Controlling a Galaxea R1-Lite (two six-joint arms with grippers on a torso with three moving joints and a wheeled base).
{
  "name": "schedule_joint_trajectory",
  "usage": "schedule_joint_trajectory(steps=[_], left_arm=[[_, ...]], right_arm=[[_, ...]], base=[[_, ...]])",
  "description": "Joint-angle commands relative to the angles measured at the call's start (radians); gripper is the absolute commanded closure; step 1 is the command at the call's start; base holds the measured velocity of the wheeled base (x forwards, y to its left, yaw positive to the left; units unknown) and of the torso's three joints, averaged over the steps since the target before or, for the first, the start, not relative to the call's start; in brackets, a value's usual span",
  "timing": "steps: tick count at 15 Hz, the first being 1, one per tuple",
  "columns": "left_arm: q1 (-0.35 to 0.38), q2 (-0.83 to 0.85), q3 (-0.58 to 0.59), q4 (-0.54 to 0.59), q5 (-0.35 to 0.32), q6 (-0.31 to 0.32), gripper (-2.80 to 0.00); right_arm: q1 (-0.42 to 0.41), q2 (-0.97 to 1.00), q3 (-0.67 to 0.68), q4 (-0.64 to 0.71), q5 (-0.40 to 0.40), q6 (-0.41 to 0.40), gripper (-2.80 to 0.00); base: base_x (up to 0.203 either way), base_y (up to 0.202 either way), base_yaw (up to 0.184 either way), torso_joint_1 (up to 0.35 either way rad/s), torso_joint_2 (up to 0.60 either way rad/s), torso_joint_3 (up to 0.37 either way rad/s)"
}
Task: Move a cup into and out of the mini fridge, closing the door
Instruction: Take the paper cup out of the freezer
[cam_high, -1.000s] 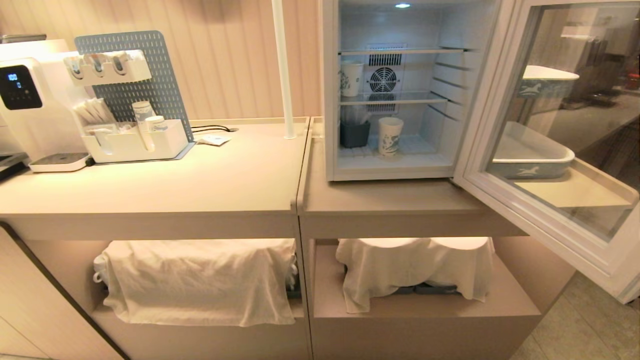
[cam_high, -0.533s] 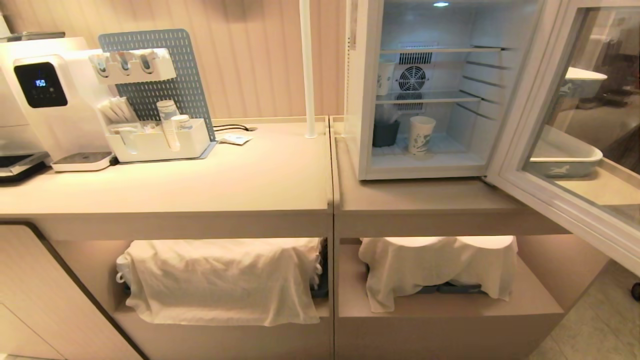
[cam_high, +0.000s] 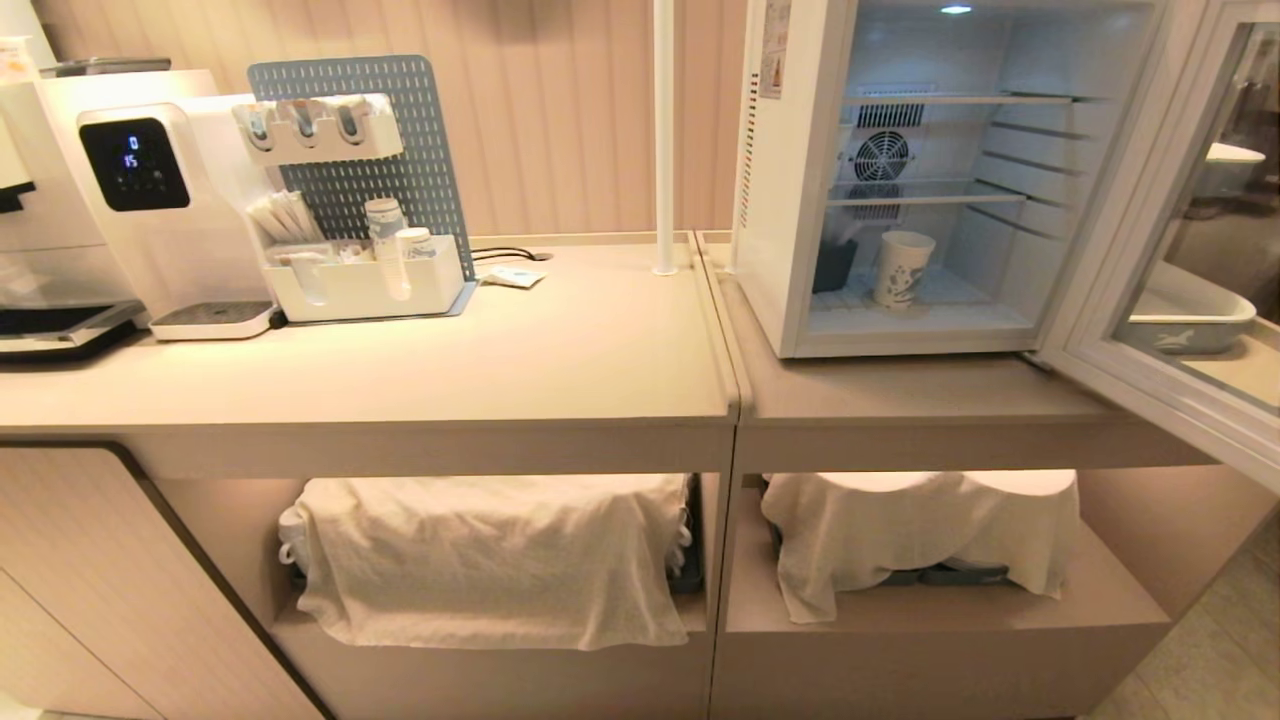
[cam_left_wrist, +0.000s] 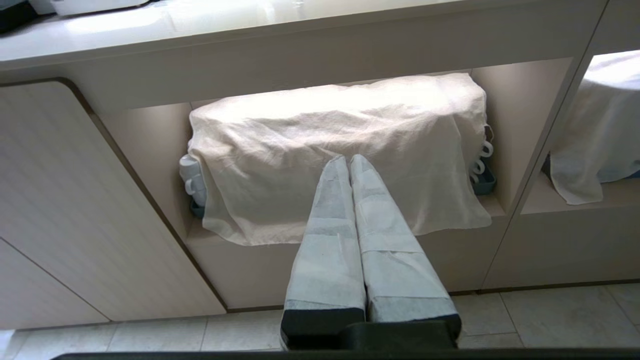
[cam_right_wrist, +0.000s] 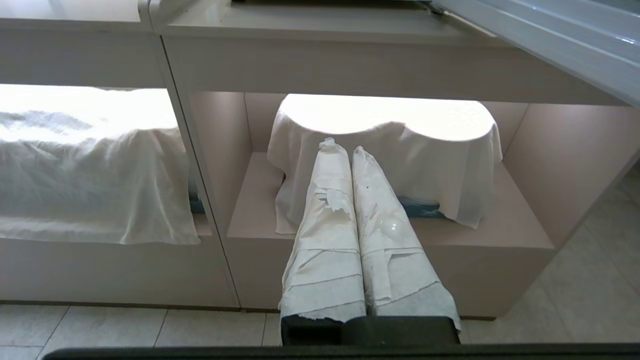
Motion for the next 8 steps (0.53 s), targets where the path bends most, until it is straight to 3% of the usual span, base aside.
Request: schedule_joint_trajectory(steps=[1,6,8], left_arm=[[-0.001,0.002,-0.001,-0.003,0.000,0.008,0.00],[0.000,0.002,-0.002,-0.001,0.001,0.005,0.00],[-0.001,0.002,-0.002,-0.002,0.000,0.005,0.00]], right_arm=[[0.001,0.000,0.000,-0.001,0.001,-0.001,0.00],[0.001,0.000,0.000,-0.002,0.001,-0.001,0.00],[0.001,0.000,0.000,-0.001,0.002,-0.001,0.00]], base=[[0.000,0.000,0.000,0.000,0.00,0.000],[0.011,0.000,0.000,0.000,0.00,0.000],[0.171,0.000,-0.001,0.001,0.00,-0.003]])
